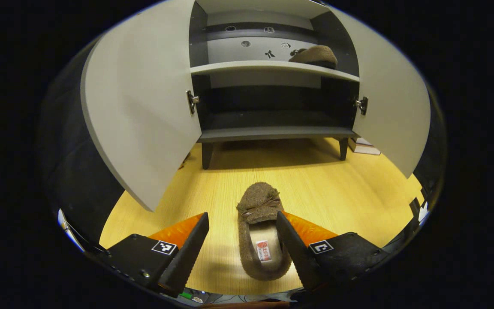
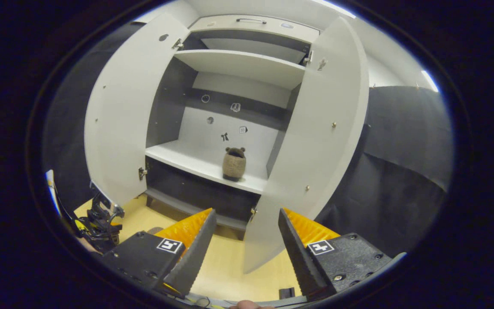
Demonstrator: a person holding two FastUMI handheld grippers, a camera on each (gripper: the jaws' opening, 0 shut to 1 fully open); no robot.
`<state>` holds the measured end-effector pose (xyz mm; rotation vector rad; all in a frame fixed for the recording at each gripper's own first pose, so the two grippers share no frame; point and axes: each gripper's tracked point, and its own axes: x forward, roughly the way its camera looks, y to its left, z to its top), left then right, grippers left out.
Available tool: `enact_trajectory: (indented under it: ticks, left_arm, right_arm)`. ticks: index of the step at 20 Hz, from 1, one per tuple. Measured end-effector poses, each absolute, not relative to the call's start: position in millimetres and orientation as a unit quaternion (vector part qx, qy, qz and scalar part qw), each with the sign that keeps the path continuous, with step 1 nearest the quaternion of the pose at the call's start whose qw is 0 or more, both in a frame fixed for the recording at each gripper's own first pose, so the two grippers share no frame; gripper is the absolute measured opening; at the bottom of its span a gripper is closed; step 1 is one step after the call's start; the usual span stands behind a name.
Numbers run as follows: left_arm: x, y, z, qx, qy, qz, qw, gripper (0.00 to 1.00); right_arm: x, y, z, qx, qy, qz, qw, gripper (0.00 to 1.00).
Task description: Grab one shoe with the right hand and put it into the shoe cabinet, grab the other shoe with the left hand and put it into the shoe cabinet; then close the right door with the right hand and the left door with the left hand.
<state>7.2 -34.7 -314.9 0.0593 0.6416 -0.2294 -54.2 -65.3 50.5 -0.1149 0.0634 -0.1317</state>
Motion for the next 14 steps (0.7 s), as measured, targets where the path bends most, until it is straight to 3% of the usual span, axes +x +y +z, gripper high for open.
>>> enact_trajectory:
  ticks: [4,9,14]
  left_arm:
    - [-4.8,-15.0,-345.4,0.003,0.349,-0.073,0.934,0.95]
    - [2.4,-15.3,-370.4,0.005,0.365,-0.071,0.928,0.94]
    - [19.2,-45.5,-381.0,-0.038,0.369,-0.115,0.921,0.88]
  right_arm:
    - [-54.4,-55.6,61.3,-0.054,0.026,-0.062,0.996,0.92]
    - [-48.3,-24.1,55.3,-0.093,0.039,-0.027,0.995,0.92]
    - [-48.3,-8.8,39.7,-0.096,0.068,-0.003,0.993,0.91]
